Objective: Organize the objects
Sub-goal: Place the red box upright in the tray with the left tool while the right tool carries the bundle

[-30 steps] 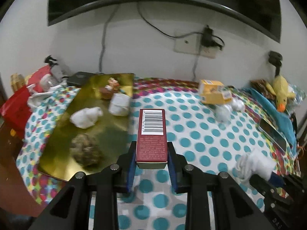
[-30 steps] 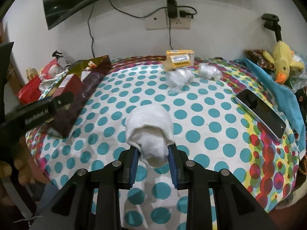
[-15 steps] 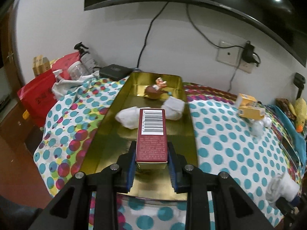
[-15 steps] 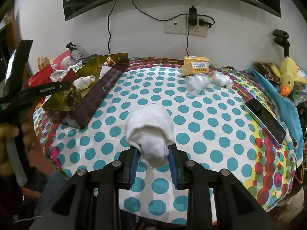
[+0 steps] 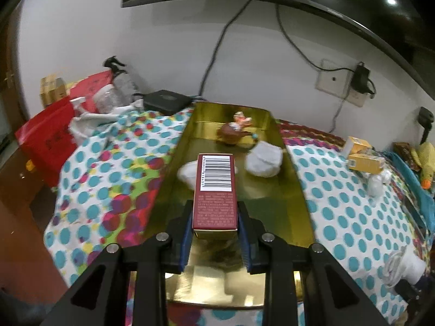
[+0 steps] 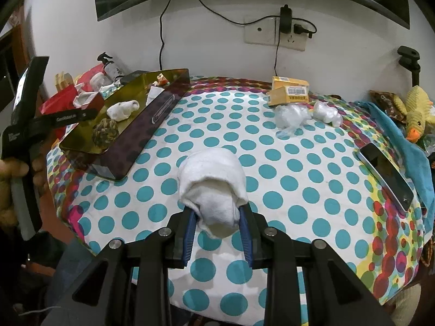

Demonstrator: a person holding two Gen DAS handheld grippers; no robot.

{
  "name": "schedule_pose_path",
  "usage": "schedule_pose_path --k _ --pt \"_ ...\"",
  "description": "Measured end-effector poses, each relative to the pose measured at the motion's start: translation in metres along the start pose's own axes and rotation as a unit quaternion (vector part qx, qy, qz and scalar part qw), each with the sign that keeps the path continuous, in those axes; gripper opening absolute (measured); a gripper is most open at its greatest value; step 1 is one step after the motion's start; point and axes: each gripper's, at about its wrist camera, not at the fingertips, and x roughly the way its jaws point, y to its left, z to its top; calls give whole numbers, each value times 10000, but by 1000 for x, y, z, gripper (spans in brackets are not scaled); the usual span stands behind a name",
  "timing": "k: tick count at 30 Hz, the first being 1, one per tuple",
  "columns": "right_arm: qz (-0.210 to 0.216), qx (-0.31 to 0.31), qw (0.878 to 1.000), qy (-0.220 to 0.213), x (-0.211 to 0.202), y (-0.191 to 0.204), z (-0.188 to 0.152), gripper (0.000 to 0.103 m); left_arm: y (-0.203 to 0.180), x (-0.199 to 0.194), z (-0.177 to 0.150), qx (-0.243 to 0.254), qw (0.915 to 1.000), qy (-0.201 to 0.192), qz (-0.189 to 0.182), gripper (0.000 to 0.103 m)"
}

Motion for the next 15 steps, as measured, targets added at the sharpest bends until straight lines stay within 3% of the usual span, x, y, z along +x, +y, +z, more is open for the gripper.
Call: schedule_pose_path --k 5,12,13,15 --pt "-20 31 10000 -28 -3 -4 1 28 -21 14 3 118 9996 146 -200 29" --pt "-21 102 9999 -67 -7 -10 -1 28 -29 17 3 296 9991 211 -199 31" --pt "-22 94 9999 -73 -7 -9 -1 28 -28 15 3 302 9991 193 -240 33" --pt "-6 96 9999 -73 -8 -10 0 28 -27 8 3 360 9988 92 -330 55"
